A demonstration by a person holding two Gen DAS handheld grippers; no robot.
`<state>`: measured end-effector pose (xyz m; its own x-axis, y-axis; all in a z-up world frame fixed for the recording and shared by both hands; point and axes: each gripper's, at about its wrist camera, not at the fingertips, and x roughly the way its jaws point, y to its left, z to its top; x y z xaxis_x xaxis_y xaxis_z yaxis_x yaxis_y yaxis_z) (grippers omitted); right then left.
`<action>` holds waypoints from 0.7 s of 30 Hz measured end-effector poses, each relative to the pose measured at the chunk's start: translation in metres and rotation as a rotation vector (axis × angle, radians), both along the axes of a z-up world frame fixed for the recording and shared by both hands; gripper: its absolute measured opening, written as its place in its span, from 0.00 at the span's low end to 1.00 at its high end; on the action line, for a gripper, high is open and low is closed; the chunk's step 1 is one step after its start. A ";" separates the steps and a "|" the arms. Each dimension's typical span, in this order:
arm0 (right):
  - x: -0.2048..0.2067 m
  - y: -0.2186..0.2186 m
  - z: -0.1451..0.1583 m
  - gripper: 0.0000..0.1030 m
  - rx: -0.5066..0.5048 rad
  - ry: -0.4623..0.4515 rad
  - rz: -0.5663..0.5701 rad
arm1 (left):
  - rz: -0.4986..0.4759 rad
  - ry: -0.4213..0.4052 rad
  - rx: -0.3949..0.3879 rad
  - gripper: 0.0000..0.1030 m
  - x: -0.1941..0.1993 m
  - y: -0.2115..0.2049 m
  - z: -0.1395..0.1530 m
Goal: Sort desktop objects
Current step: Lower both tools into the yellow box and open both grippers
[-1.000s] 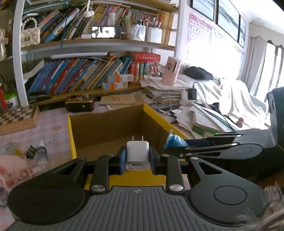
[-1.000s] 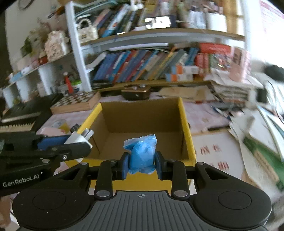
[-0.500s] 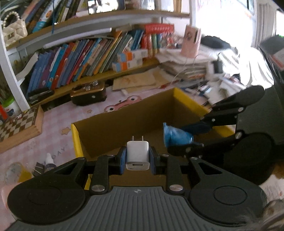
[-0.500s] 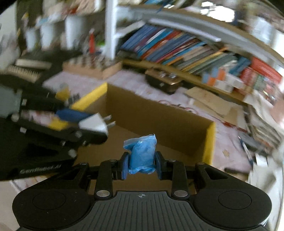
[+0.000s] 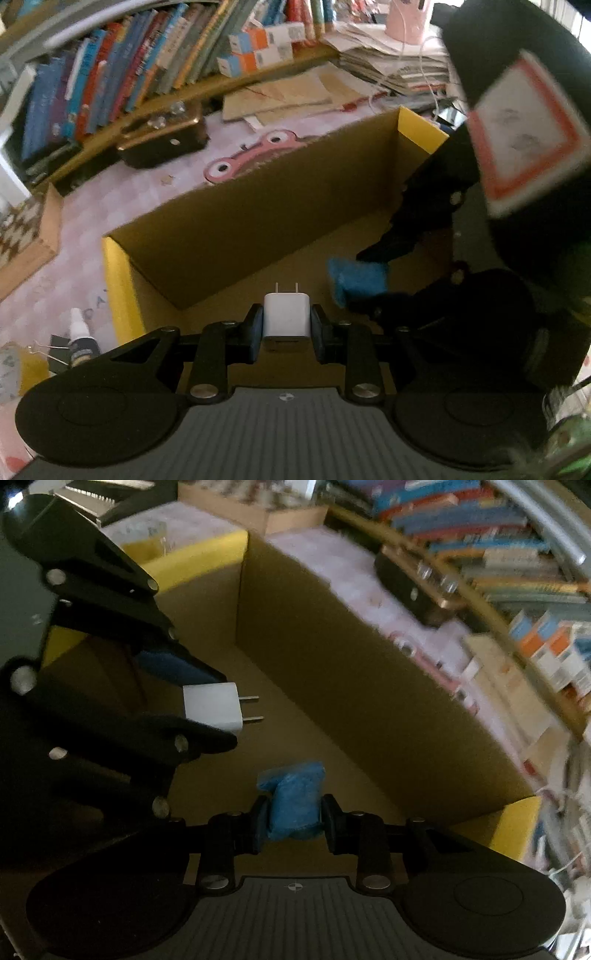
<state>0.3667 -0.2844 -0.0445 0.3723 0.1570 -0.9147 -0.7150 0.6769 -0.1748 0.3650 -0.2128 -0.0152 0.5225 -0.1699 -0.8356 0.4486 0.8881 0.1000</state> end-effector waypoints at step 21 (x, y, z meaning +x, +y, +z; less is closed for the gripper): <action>-0.006 -0.002 0.004 0.41 -0.021 -0.039 -0.025 | 0.030 0.010 -0.009 0.32 -0.004 0.004 0.001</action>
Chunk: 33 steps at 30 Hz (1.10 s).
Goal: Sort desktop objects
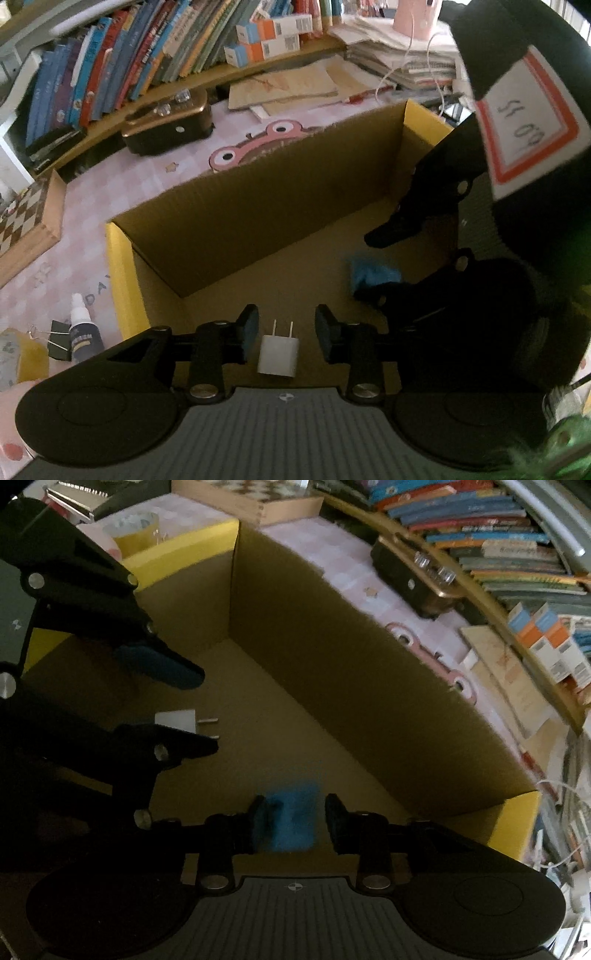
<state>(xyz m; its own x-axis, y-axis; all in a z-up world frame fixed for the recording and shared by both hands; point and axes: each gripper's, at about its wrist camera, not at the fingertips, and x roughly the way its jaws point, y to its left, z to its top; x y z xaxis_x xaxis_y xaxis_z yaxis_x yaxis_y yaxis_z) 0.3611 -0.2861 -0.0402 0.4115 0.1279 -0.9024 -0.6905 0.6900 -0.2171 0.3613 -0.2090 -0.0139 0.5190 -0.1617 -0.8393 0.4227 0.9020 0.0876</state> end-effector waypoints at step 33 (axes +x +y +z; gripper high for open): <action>-0.121 -0.069 0.102 0.63 0.462 -0.449 -0.431 | 0.248 -0.462 -0.198 0.86 -0.162 0.056 0.092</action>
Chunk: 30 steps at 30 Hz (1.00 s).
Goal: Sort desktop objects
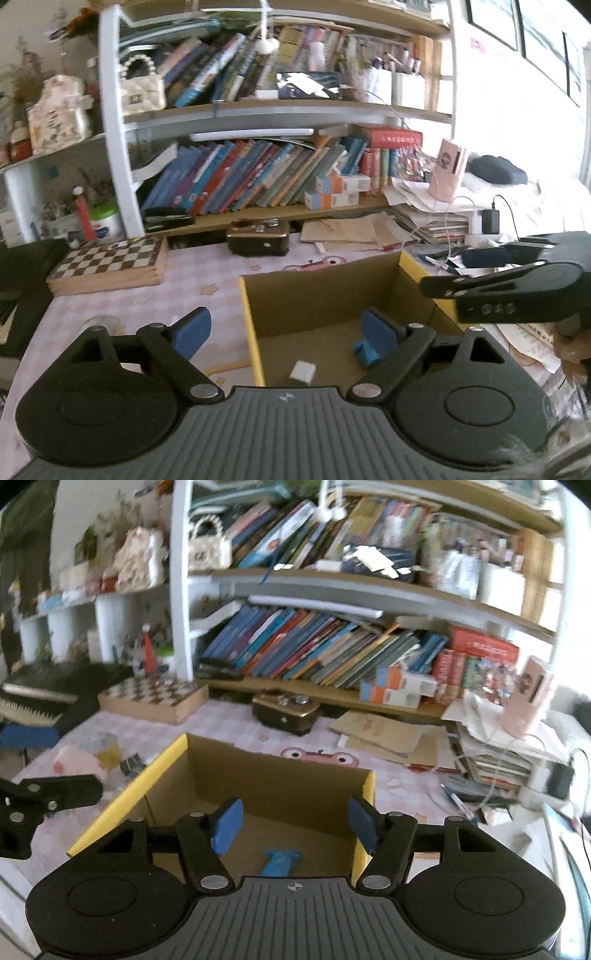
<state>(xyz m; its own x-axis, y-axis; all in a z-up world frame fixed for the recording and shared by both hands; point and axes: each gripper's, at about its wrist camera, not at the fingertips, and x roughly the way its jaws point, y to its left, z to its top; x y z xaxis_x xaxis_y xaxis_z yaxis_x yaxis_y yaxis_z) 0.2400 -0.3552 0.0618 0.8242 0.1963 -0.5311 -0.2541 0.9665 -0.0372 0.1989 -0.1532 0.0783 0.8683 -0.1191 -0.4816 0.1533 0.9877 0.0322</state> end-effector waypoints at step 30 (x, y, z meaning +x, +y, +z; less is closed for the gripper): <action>-0.137 0.053 -0.051 0.63 0.050 0.068 -0.363 | 0.091 0.034 -0.071 0.89 -0.110 0.090 -0.052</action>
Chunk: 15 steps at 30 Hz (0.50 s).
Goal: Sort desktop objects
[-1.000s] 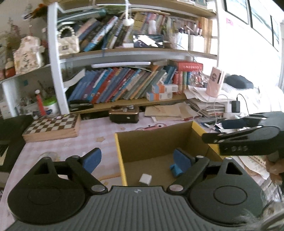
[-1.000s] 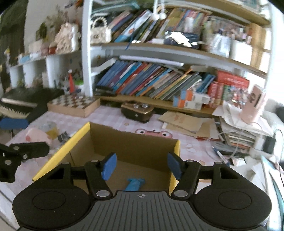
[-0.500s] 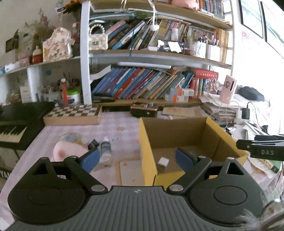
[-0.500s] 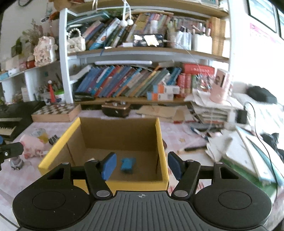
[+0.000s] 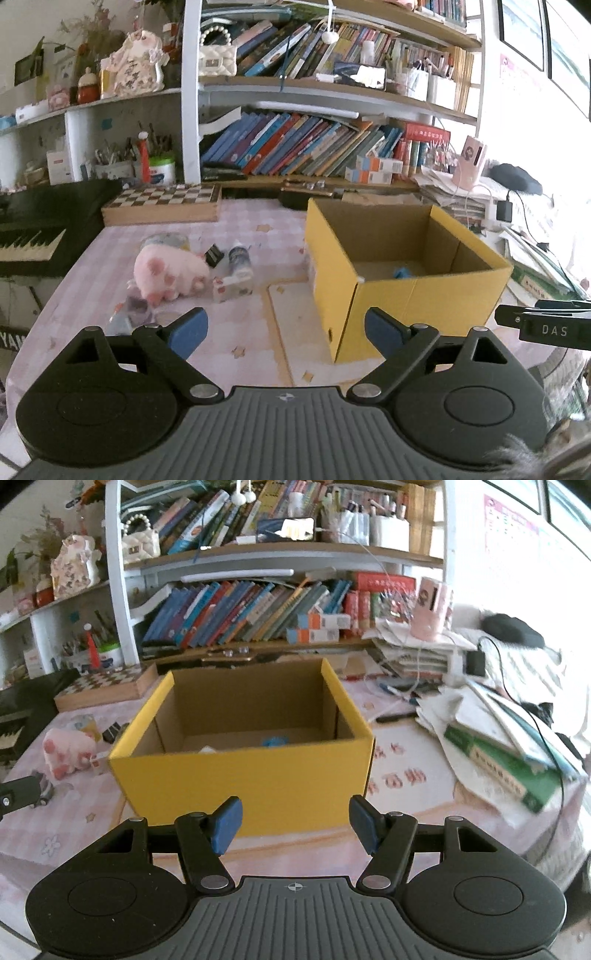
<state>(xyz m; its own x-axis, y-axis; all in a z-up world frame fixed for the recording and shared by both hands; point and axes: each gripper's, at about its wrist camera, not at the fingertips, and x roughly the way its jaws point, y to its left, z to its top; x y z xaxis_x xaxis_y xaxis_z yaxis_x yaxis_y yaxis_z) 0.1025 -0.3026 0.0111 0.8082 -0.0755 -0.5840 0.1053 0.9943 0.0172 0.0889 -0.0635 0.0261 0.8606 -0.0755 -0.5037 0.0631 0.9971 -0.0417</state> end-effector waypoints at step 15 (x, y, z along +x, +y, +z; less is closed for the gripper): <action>-0.059 0.066 -0.019 0.63 -0.003 0.072 -0.012 | -0.052 0.075 0.007 0.89 -0.049 0.039 -0.019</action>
